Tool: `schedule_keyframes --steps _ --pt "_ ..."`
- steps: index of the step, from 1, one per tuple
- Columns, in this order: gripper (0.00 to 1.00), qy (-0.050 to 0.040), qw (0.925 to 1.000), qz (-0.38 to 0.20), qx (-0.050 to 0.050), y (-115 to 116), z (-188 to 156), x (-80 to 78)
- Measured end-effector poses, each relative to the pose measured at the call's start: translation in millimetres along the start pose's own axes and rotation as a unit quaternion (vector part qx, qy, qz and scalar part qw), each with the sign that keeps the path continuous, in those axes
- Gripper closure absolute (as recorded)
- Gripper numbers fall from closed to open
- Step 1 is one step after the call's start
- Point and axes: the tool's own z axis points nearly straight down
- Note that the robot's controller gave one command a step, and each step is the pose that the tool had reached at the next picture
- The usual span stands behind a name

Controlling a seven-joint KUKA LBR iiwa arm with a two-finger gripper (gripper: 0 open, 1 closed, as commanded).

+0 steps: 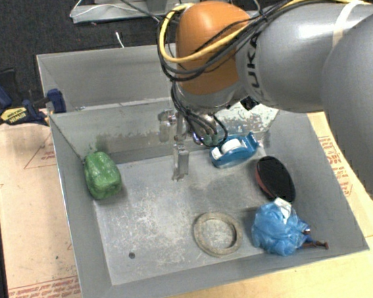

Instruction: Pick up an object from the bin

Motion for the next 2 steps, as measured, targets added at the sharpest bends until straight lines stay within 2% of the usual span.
schedule_keyframes --steps 1,2 --pt "0.0 -0.0038 1.0 0.002 0.0 -0.8 -5.6 -1.5" --pt "0.0 -0.0037 0.9895 -0.144 0.0 -64.2 87.6 59.9"
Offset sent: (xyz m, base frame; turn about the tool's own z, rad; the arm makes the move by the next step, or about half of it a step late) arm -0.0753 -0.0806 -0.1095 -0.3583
